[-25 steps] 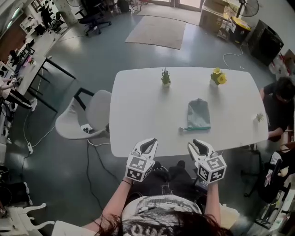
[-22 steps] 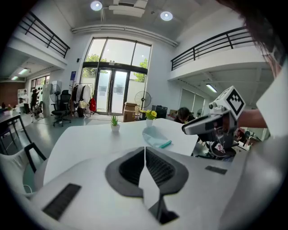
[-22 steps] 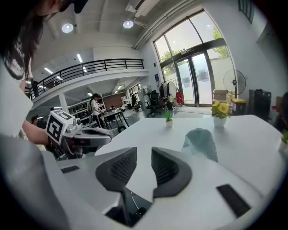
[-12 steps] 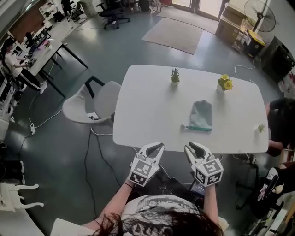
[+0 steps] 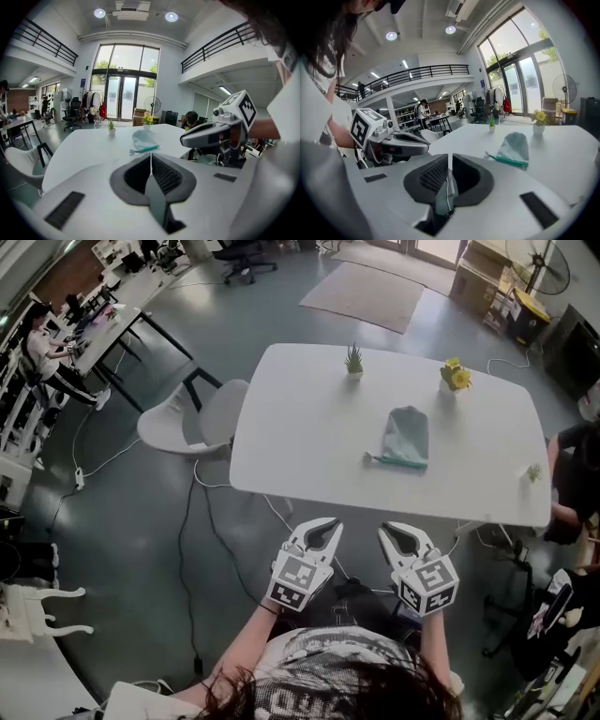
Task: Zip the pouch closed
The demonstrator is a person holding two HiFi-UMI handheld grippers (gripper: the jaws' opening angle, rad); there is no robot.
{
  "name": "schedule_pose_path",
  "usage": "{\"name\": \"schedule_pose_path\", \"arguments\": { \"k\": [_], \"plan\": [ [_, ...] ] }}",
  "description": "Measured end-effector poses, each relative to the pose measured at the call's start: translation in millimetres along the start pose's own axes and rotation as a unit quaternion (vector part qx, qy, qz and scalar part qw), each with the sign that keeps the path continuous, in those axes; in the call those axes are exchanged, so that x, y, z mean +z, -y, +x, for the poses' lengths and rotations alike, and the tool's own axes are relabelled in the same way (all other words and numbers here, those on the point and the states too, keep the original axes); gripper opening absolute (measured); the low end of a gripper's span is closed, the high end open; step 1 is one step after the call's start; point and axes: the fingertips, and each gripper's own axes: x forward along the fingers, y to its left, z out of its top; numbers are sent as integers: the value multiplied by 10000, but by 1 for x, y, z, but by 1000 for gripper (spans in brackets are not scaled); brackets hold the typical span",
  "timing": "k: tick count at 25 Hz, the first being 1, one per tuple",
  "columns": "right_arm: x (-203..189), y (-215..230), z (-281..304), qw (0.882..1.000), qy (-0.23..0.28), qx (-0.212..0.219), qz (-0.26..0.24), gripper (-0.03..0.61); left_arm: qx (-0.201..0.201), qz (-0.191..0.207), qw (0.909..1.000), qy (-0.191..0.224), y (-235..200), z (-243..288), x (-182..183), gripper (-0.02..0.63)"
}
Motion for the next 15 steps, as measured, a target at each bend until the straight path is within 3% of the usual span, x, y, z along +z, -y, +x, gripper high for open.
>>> {"name": "schedule_pose_path", "arguments": {
  "k": [3, 15],
  "plan": [
    [-3, -8, -12, 9999, 103, 79, -78, -6, 0, 41, 10000, 49, 16, -11, -1, 14],
    [-6, -39, -37, 9984, 330, 212, -418, -9, -36, 218, 9992, 320, 47, -42, 10, 14]
  ]
}}
